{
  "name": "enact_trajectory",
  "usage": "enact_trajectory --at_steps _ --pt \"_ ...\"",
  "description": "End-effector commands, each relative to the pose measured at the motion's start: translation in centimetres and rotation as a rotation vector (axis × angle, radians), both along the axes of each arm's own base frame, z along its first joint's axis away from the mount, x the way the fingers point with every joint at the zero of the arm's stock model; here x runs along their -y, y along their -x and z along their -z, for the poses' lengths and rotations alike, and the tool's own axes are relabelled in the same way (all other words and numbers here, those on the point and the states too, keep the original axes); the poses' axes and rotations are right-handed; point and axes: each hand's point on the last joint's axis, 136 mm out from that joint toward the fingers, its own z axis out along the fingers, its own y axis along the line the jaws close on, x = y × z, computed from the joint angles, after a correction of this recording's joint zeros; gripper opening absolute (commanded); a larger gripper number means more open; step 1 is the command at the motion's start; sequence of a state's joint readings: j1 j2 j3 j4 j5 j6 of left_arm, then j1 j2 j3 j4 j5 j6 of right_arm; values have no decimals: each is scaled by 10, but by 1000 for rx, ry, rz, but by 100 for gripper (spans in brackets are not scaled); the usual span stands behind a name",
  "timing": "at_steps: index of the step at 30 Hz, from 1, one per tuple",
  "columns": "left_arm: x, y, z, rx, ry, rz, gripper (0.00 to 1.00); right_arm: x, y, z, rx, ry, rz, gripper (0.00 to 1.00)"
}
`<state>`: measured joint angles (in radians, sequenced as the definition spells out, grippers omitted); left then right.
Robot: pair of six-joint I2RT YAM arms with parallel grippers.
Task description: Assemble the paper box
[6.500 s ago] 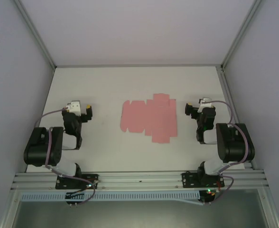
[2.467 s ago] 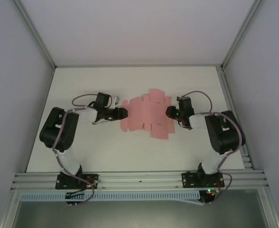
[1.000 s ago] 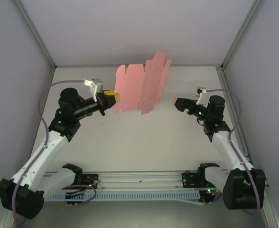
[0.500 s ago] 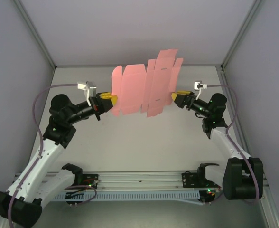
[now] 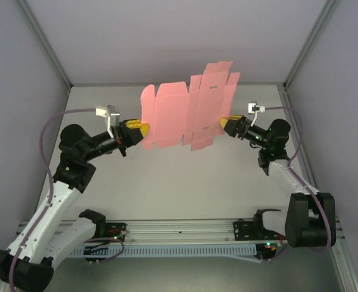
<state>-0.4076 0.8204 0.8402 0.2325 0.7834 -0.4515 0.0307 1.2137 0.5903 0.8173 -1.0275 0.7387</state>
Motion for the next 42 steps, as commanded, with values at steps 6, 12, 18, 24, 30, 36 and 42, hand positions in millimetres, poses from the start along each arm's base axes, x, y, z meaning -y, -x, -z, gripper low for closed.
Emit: enact_trajectory --at_steps 6,12,18,24,30,36,42 --pt "-4 -3 -3 5 14 -35 0 -4 9 -24 77 -31 -61 13" --pt "-8 -19 10 -42 -7 -112 0 -6 13 -24 83 -18 -74 0" --pt "-32 -62 58 -216 -110 -380 26 -11 7 7 39 192 34 0" --pt "-71 -83 139 -438 -285 -654 100 -29 25 84 -155 527 80 0" --pt "-116 -82 188 -577 -420 -894 100 -23 34 165 -335 725 85 0" --pt "-118 -83 191 -584 -429 -908 100 -8 17 197 -332 1080 159 0" --pt "-108 -88 190 -571 -410 -867 100 -16 -6 185 -7 1466 194 0"
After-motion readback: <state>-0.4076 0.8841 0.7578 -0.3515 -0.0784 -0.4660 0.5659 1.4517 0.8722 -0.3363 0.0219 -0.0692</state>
